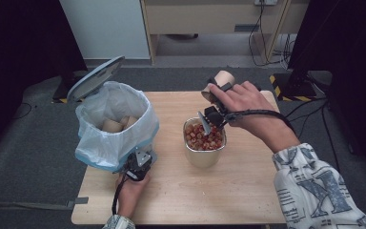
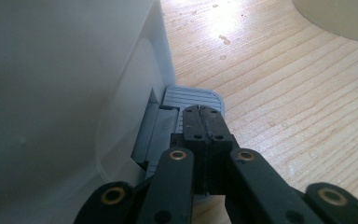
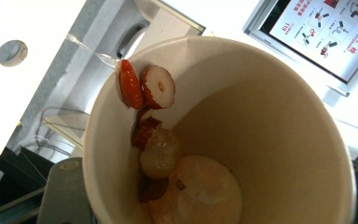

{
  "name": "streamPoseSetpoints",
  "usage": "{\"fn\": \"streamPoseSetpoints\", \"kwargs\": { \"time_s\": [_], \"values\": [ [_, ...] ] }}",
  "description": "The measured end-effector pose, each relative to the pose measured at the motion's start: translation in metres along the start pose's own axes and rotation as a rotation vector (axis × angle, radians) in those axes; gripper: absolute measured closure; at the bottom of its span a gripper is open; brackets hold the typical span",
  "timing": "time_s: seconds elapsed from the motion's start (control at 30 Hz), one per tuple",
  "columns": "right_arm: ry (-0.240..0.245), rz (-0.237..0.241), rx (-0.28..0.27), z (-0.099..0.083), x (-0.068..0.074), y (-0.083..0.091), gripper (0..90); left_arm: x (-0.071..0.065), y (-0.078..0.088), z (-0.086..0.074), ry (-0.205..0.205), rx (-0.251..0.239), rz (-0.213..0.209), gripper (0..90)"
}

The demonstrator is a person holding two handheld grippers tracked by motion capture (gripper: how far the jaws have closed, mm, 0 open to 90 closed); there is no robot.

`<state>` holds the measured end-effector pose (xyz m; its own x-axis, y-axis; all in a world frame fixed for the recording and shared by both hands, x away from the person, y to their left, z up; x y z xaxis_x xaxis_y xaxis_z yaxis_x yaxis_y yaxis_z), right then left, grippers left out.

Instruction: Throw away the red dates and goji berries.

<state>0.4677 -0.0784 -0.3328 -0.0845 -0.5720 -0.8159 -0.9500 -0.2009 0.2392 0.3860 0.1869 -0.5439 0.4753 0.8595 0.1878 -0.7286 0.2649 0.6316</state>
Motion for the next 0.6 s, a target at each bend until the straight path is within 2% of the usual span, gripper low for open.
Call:
{"fn": "streamPoseSetpoints", "kwargs": {
  "time_s": [0.03, 0.07, 0.1, 0.13, 0.2, 0.3, 0.33, 0.43, 0.5, 0.53, 0.6],
  "values": [
    [0.073, 0.048, -0.003, 0.009, 0.011, -0.002, 33.2, 0.000, 0.000, 0.000, 0.001, 0.000, 0.000, 89.0],
    [0.092, 0.069, 0.006, 0.014, 0.021, -0.004, 33.3, 0.000, 0.000, 0.000, 0.002, -0.001, -0.001, 89.0],
    [0.134, 0.073, 0.001, 0.020, 0.026, -0.006, 33.3, 0.000, 0.000, 0.000, 0.002, 0.000, -0.001, 89.0],
    [0.129, 0.071, -0.003, 0.021, 0.024, -0.006, 33.3, 0.000, 0.000, 0.000, 0.002, 0.000, -0.002, 89.0],
    [0.083, 0.048, 0.002, 0.017, 0.019, -0.007, 33.2, 0.000, 0.000, 0.000, 0.004, -0.001, -0.003, 89.0],
    [0.040, 0.045, 0.009, 0.012, 0.015, -0.006, 33.2, 0.000, 0.000, 0.000, 0.004, -0.001, -0.003, 89.0],
    [0.055, 0.042, 0.007, 0.011, 0.014, -0.006, 33.2, 0.000, 0.000, 0.000, 0.003, 0.000, -0.003, 89.0],
    [0.056, 0.033, 0.003, 0.009, 0.011, -0.003, 33.2, 0.000, 0.000, 0.000, 0.003, 0.000, -0.001, 89.0],
    [0.039, 0.026, 0.003, 0.006, 0.008, -0.001, 33.2, 0.000, 0.000, 0.000, 0.002, 0.000, 0.000, 89.0],
    [0.015, 0.025, 0.007, 0.004, 0.007, 0.001, 33.3, 0.000, 0.000, 0.000, 0.002, 0.000, -0.001, 89.0],
    [0.013, 0.016, 0.009, 0.001, 0.003, 0.003, 33.2, 0.000, 0.000, 0.000, 0.002, -0.001, 0.000, 89.0]
  ]
}}
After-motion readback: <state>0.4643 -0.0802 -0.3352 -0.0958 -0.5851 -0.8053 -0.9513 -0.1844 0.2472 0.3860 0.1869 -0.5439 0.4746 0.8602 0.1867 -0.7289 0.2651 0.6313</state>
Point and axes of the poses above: each handheld gripper's, and its own axes: y roughly backward along the jaws, z roughly out of its top, x roughly to its left, the point moved 3 cm from there along -y, roughly forward along the jaws, and after that the axes turned 2 degrees about -y, right-handed, at the moved point
